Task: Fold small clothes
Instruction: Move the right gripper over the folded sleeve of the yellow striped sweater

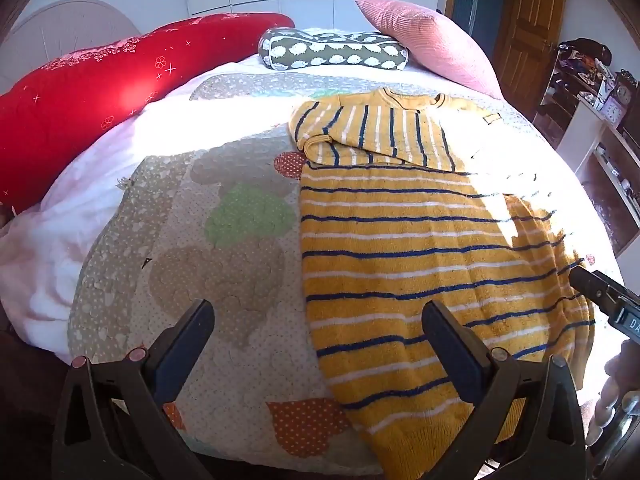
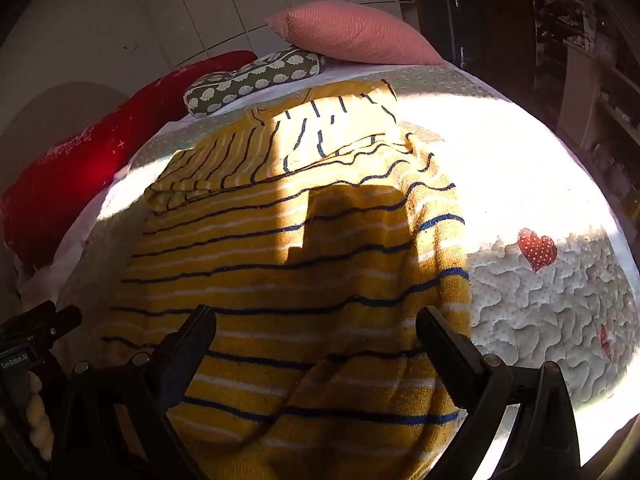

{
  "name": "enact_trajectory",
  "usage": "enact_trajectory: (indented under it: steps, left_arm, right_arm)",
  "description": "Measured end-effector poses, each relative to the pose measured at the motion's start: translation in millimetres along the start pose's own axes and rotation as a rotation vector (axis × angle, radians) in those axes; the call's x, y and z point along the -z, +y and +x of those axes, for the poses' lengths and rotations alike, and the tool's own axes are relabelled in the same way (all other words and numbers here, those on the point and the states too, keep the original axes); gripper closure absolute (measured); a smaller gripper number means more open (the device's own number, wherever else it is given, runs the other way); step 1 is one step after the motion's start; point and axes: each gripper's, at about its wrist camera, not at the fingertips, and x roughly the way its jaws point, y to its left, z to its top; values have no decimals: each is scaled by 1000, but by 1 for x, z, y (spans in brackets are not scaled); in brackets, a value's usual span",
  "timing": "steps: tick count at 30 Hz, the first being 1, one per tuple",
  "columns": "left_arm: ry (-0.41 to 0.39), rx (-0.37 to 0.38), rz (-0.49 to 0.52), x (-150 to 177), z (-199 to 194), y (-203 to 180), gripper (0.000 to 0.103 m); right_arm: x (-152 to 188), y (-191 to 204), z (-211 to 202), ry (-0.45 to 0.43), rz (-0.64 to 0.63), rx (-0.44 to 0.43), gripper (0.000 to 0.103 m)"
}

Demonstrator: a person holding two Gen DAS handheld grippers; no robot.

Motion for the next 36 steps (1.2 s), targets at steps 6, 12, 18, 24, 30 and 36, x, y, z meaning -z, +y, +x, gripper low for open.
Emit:
enact_trajectory:
  steps: [6,12,18,24,30,36]
  left_arm:
    - [-4,0,-13,0,-29,-1,0]
    - [-43,4,-19,3,-31,9,0]
    - [-17,15,-37,2,-21,14,0]
    - [1,19,-49,1,-9,18,0]
    - [18,21,-49,-3,4,22,0]
    - [67,60,-67,-6,18,25,0]
  right_arm:
    - [-1,-3,-40,-79,18,16,4]
    - [-10,2,-54,-96,24,-33,10]
    - [-32,13,-44,-92,28,-85,11]
    - [-50,25,-22,-65,29,-130,11]
    - [-63,30,-7,-41,34,-147,12]
    - [-90,12,15,-4,149,-233,12]
